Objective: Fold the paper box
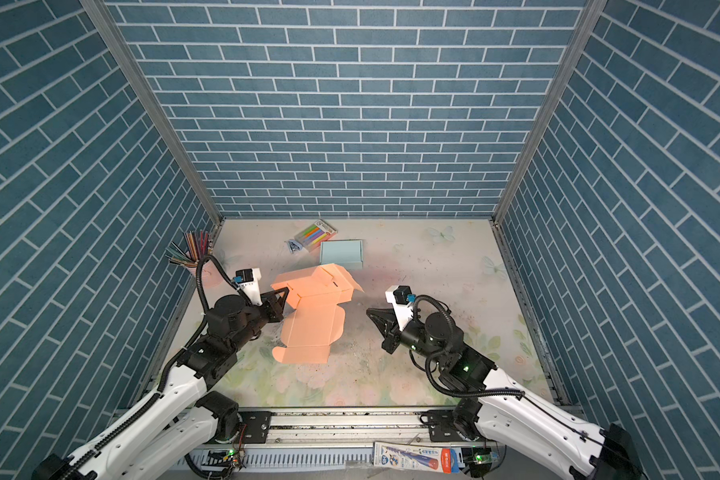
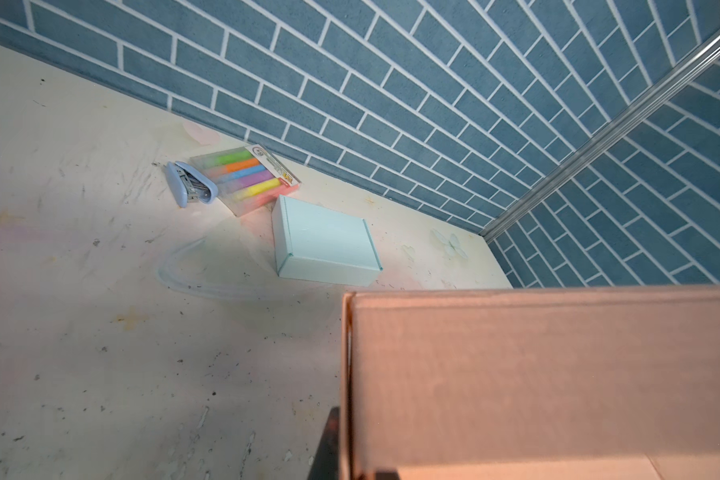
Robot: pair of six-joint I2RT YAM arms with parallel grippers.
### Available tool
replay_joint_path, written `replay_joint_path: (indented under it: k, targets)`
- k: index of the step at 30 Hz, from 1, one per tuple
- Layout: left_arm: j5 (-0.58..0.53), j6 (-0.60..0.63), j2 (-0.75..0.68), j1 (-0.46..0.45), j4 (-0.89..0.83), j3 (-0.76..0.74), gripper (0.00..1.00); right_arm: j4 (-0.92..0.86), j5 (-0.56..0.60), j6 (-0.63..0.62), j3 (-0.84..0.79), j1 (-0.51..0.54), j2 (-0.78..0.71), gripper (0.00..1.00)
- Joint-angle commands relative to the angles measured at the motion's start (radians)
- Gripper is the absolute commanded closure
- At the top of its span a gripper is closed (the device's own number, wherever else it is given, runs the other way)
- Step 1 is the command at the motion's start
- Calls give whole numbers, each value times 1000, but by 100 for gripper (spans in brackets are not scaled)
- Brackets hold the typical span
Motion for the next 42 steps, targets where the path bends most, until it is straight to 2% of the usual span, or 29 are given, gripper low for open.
replay_joint_path:
  k: [1, 9, 24, 42]
  targets:
    - [74, -45, -6, 7, 40, 15, 98, 120, -35, 13, 2, -4, 42, 97]
    - [114, -54, 17, 7, 81, -19, 97, 199, -93, -18, 72, -3, 183, 97]
    - [123, -39, 56, 7, 107, -52, 97, 316, -156, 0, 96, -4, 281, 97]
    - [124, -37, 67, 8, 131, -84, 97, 288, -143, 35, 121, -3, 416, 98]
